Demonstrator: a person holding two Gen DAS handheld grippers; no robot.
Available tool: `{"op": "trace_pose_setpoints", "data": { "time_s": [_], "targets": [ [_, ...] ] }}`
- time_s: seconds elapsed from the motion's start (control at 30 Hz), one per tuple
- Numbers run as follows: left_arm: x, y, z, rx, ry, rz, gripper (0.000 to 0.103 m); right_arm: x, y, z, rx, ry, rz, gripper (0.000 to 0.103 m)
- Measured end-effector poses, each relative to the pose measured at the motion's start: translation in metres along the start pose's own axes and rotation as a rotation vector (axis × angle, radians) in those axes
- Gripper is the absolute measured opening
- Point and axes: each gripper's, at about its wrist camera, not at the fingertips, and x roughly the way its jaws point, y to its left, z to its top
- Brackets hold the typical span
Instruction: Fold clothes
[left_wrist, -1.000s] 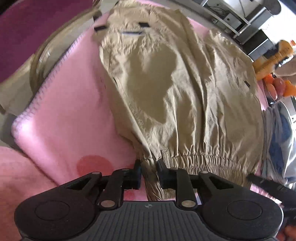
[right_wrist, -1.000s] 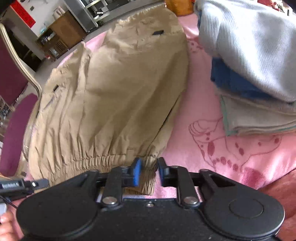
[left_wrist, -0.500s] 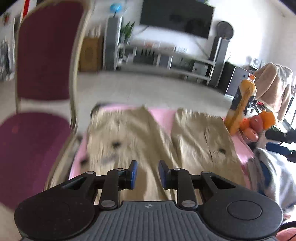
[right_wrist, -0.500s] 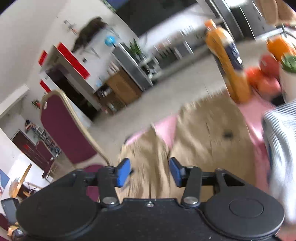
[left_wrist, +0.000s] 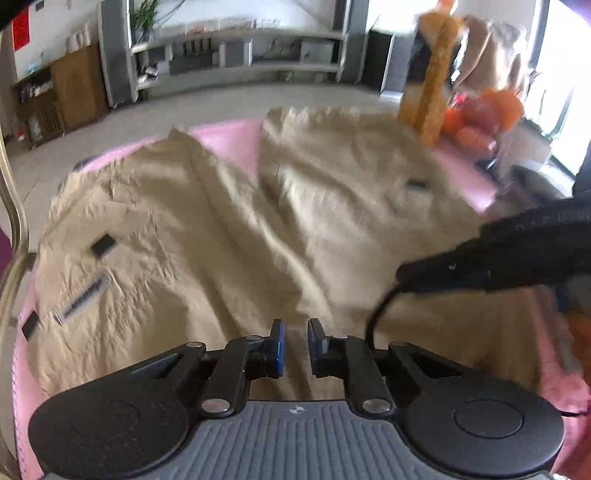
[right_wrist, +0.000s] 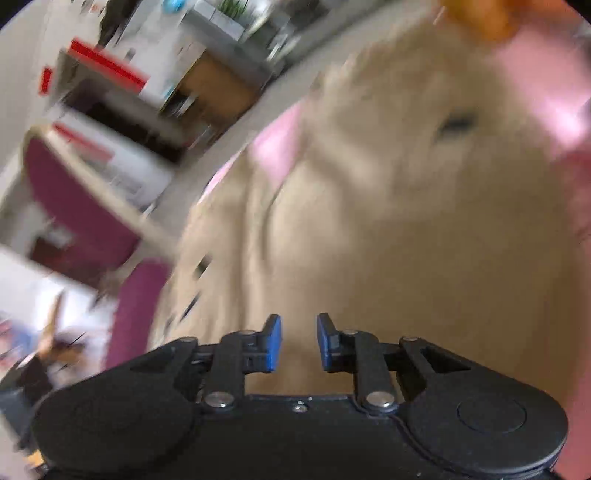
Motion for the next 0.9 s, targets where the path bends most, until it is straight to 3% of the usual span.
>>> {"op": "trace_pose_setpoints", "data": {
  "time_s": [0.03,0.1,0.13,0.17,0.23,0.33,0.43,0.53,0.7,0.73,0.77,0.9],
  "targets": [
    [0.01,0.004,-0.004,-0.018,0.029,0.022,0.014,0.008,-0.004,-0.002,0.015,0.039,0.018,0.025],
    [0.009,0.008,-0.005,-0.032,0.022,0.058,0.019,0.007,-0.016,-0.002,0.056,0.026,-0.038,0.023],
    [0.007,0.013,-0.005,-0.058,0.02,0.097,0.019,0.005,-0.023,-0.001,0.076,0.009,-0.075,0.008],
    [0.005,0.02,-0.006,-0.09,0.021,0.142,0.019,0.002,-0.03,-0.001,0.096,-0.007,-0.111,0.003],
    [0.001,0.035,-0.006,-0.16,0.028,0.221,0.019,-0.016,-0.037,0.0,0.117,-0.111,-0.23,0.003],
    [-0.006,0.058,-0.006,-0.263,0.041,0.306,0.017,-0.044,-0.038,-0.001,0.082,-0.277,-0.474,0.004],
    [-0.012,0.068,-0.001,-0.305,0.051,0.329,0.011,-0.047,-0.035,-0.005,0.052,-0.316,-0.566,0.009],
    [-0.027,0.06,0.02,-0.285,-0.007,0.276,0.012,-0.042,-0.016,-0.002,0.055,-0.315,-0.525,0.028],
    [-0.023,0.012,0.084,-0.109,-0.132,0.2,0.015,-0.026,0.04,0.051,-0.007,-0.32,-0.374,0.03],
    [-0.017,0.002,0.097,-0.071,-0.144,0.181,0.015,-0.023,0.046,0.066,-0.024,-0.325,-0.358,0.034],
    [-0.008,-0.007,0.108,-0.031,-0.147,0.166,0.018,-0.019,0.046,0.082,-0.037,-0.322,-0.364,0.04],
    [0.041,-0.036,0.131,0.113,-0.09,0.045,0.019,0.002,0.026,0.142,-0.053,-0.24,-0.415,0.042]
  ]
}}
